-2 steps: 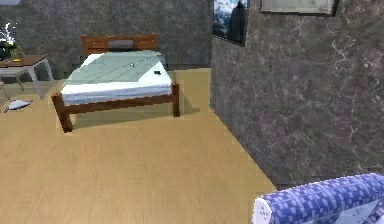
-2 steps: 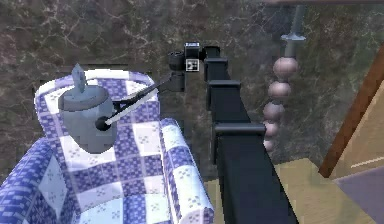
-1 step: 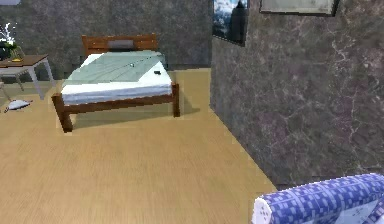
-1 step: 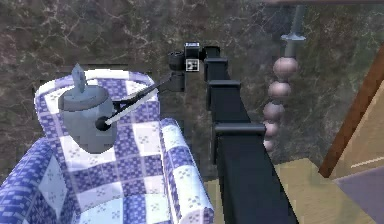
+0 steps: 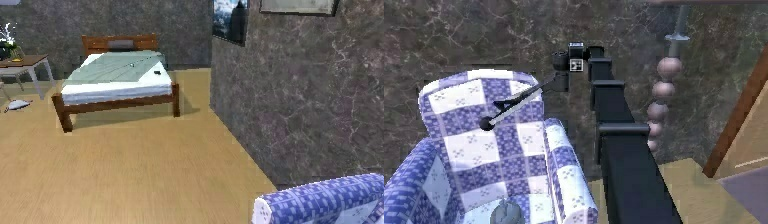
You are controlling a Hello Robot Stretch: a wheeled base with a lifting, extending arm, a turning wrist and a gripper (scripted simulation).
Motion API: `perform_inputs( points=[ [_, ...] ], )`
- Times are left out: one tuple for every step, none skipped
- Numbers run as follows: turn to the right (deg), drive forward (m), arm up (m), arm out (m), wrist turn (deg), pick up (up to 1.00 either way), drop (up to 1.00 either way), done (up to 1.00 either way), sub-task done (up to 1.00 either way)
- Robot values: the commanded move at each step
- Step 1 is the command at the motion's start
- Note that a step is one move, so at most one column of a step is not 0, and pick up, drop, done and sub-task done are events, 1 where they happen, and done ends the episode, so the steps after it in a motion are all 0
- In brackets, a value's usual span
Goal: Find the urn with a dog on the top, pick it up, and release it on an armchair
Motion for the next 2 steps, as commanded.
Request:
perform_inputs(
  points=[
    [0.0, 0.0, 0.0, -0.1, 0.0, 0.0, 0.0, 0.0, 0.0],
    [0.0, 0.0, 0.0, 0.0, 0.0, 0.0, 0.0, 1.0, 0.0]
  ],
)
